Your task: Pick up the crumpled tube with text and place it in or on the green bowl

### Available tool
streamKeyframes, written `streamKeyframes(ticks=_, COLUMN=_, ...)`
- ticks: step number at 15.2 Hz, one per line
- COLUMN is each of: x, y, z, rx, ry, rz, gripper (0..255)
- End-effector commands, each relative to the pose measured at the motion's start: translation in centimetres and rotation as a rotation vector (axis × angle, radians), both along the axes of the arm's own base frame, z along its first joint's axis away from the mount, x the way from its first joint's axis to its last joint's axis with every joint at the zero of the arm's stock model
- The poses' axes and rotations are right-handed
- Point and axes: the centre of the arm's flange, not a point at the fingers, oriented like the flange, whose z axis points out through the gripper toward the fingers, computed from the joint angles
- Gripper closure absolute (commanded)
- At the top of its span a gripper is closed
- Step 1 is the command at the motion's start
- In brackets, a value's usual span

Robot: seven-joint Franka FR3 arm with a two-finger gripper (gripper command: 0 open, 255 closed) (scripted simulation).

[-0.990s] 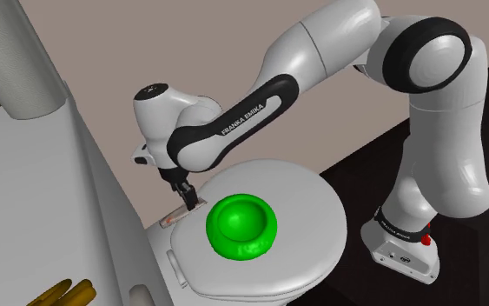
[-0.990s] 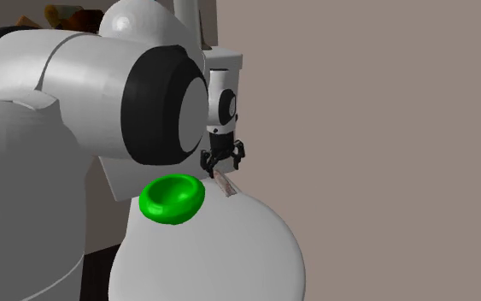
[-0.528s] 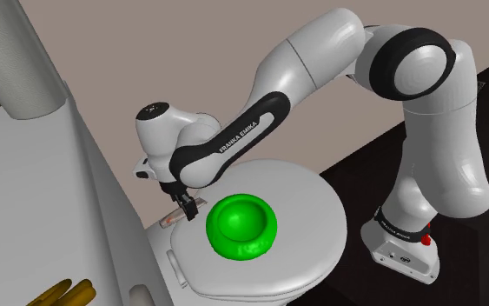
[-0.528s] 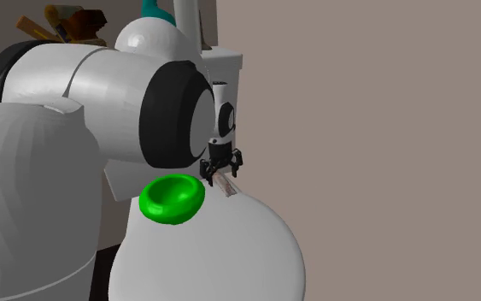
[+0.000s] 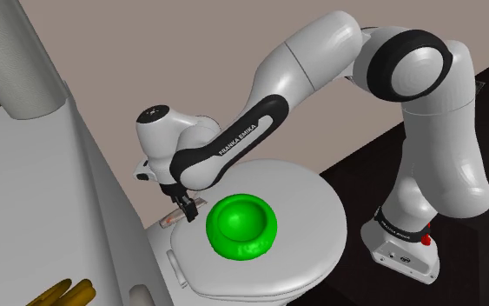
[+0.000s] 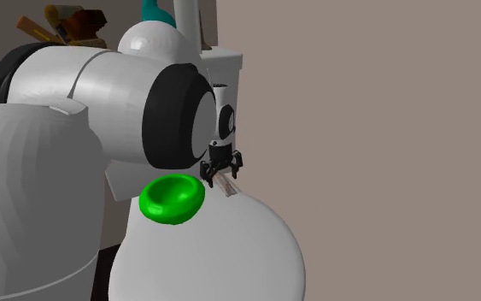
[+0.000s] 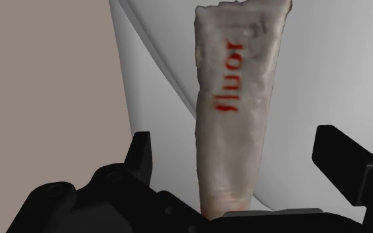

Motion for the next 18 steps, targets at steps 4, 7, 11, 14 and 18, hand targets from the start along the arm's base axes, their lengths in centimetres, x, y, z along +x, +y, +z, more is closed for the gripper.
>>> streamKeyframes(ticks=4, x=0.0, y=0.0, z=0.0, rx=0.000, ry=0.000, rz=0.000, gripper=255)
streamKeyframes(ticks=7, x=0.0, y=0.0, z=0.0, rx=0.000, ry=0.000, rz=0.000, gripper=255)
streamKeyframes(ticks=11, x=0.0, y=0.0, z=0.5, rx=0.000, ry=0.000, rz=0.000, gripper=255)
streamKeyframes(ticks=14, x=0.0, y=0.0, z=2.1, rx=0.000, ry=0.000, rz=0.000, gripper=255)
streamKeyframes(ticks=18, x=0.0, y=0.0, z=4.2, rx=0.000, ry=0.000, rz=0.000, gripper=255)
